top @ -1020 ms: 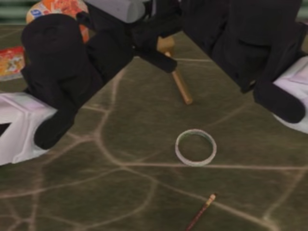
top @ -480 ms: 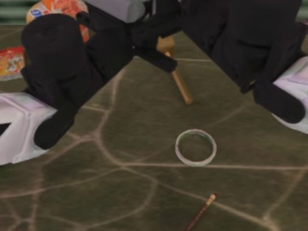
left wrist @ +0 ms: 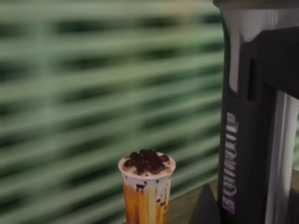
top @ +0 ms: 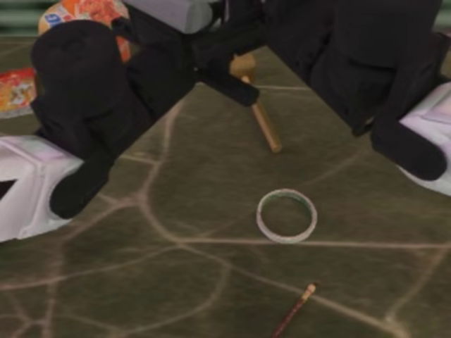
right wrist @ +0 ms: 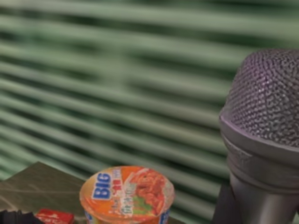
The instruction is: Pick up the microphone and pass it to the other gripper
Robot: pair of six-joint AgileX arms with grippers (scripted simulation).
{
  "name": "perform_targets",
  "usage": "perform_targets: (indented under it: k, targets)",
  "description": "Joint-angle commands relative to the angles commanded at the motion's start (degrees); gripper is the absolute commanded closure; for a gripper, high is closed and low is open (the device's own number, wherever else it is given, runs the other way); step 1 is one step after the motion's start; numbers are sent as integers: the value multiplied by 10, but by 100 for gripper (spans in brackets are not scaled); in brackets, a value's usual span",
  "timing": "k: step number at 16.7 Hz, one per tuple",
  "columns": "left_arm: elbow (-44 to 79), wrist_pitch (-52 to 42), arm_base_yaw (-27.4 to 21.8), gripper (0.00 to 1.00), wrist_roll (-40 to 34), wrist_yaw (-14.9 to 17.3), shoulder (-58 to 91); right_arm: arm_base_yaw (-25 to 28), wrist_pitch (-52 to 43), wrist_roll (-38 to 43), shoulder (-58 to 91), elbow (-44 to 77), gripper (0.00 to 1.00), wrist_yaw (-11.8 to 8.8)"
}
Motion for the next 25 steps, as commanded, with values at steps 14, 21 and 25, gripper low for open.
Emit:
perform_targets:
  k: [14,21,25]
  targets:
    - [0,0,0,0,0,0,0,0,0,0,0,0,100,0]
    - [-44,-9,35,0,7,-19,-39,-14,-2,-6,-29,-19,100,-12]
    - [-122,-24,51,0,6,-10,-139,-48,-4,-7,-72,-56,100,-51]
